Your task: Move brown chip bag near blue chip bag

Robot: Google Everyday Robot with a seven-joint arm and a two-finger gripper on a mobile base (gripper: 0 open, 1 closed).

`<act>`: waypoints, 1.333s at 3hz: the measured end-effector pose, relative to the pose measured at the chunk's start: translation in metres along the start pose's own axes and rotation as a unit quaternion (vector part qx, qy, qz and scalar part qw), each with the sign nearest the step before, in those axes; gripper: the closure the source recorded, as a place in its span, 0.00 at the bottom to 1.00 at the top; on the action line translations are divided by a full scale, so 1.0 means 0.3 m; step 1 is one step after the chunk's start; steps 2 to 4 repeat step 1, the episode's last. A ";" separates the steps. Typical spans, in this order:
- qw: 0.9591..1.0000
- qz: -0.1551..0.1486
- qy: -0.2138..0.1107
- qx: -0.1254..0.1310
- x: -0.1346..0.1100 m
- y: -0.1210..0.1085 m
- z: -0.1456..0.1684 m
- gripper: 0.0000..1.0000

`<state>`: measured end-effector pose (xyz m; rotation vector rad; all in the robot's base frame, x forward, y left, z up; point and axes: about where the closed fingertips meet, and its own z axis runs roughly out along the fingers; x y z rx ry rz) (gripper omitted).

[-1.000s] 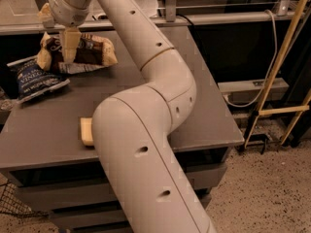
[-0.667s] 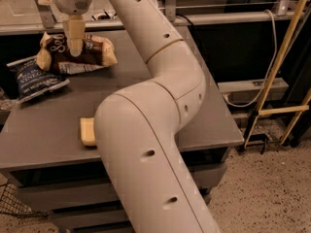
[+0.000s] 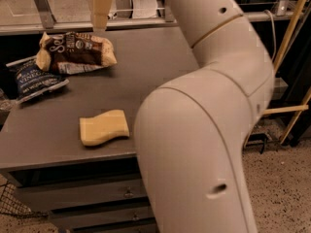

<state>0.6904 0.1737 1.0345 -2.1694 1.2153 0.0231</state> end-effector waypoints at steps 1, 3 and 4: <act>0.993 0.082 0.037 0.073 0.083 0.096 -0.316 0.00; 0.993 0.082 0.037 0.073 0.083 0.096 -0.316 0.00; 0.993 0.082 0.037 0.073 0.083 0.096 -0.316 0.00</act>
Offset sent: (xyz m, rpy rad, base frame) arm 0.0000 0.0000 0.0000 0.0000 0.0000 0.0000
